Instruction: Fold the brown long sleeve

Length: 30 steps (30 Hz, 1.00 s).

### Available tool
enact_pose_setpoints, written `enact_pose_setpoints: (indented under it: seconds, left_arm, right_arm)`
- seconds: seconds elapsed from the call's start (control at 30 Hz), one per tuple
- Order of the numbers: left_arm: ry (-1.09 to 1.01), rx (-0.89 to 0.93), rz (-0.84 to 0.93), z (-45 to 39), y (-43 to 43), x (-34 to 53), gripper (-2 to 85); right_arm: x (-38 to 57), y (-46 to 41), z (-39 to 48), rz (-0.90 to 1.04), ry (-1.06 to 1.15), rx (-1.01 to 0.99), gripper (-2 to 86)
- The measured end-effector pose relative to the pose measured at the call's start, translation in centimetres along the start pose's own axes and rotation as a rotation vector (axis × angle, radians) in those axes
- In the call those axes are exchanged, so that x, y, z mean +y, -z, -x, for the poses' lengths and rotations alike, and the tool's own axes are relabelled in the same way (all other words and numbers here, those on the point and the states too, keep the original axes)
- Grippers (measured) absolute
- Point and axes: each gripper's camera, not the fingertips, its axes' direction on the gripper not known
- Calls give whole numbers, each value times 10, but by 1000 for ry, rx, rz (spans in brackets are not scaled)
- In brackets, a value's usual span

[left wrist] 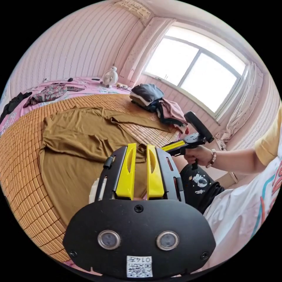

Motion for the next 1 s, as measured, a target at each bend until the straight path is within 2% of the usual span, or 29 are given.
enact_pose_setpoints:
  seconds: [0.13, 0.27, 0.47, 0.7, 0.8, 1.0]
  left_arm:
    - [125, -52, 91, 37, -3, 19, 50]
    - [183, -205, 110, 72, 2, 10, 49]
    - [208, -417, 141, 135, -11, -45, 56]
    - [264, -567, 223, 199, -53, -111, 63]
    - [265, -626, 388, 219, -83, -120, 51]
    - [351, -565, 220, 237, -52, -122, 10]
  right_arm:
    - [-11, 4, 15, -61, 89, 71, 61]
    - [-23, 1, 34, -94, 191, 151, 62]
    - [-37, -39, 40, 47, 272, 342, 65]
    - [-49, -5, 31, -6, 254, 291, 4]
    - [-51, 24, 38, -31, 280, 266, -3]
    - [-41, 23, 52, 62, 309, 126, 5]
